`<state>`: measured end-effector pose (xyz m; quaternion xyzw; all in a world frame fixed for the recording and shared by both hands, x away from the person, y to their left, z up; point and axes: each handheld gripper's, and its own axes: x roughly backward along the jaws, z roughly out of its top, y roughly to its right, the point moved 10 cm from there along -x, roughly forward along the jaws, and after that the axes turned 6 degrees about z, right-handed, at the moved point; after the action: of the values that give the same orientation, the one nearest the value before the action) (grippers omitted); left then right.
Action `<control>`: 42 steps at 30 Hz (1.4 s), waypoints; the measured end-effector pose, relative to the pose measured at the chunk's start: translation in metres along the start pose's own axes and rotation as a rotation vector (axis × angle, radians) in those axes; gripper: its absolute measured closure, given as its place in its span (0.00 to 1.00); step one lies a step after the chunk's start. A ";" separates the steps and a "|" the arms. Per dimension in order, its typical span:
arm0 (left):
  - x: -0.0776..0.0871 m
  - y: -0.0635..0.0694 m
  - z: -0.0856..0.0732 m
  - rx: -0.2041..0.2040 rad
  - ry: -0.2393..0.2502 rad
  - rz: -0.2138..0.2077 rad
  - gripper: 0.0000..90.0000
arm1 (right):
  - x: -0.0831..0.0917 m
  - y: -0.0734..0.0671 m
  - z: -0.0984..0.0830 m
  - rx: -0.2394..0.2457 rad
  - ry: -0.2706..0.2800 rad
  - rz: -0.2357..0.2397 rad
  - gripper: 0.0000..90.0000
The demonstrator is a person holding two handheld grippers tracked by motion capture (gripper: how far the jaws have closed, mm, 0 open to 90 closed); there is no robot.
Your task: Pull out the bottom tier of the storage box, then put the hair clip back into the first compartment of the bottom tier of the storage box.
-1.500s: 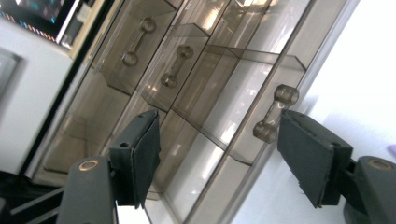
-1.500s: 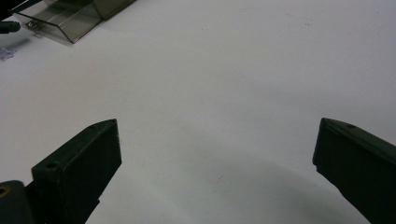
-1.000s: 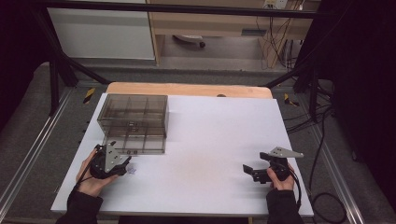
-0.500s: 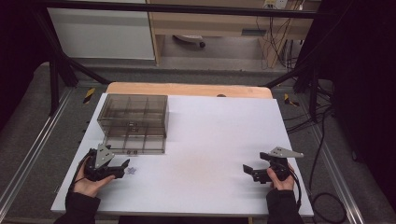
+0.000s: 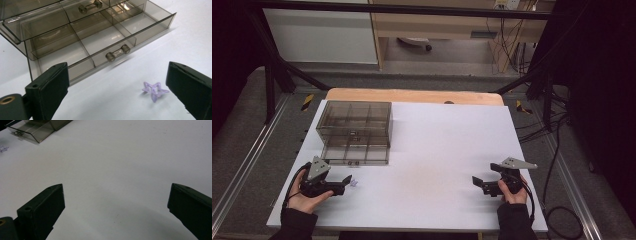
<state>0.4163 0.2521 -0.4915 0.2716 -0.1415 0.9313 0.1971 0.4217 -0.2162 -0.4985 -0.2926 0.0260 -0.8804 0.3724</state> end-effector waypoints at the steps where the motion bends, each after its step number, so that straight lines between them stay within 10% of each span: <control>1: 0.001 0.001 0.000 0.005 0.001 -0.007 0.05 | 0.000 0.000 0.000 0.000 0.000 0.000 0.02; 42: 0.001 0.029 -0.008 0.105 -0.073 -0.104 0.13 | 0.001 0.000 0.000 -0.009 0.003 -0.008 0.02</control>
<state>0.3993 0.2298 -0.5025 0.3222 -0.0853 0.9154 0.2256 0.4218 -0.2167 -0.4980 -0.2929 0.0293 -0.8821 0.3677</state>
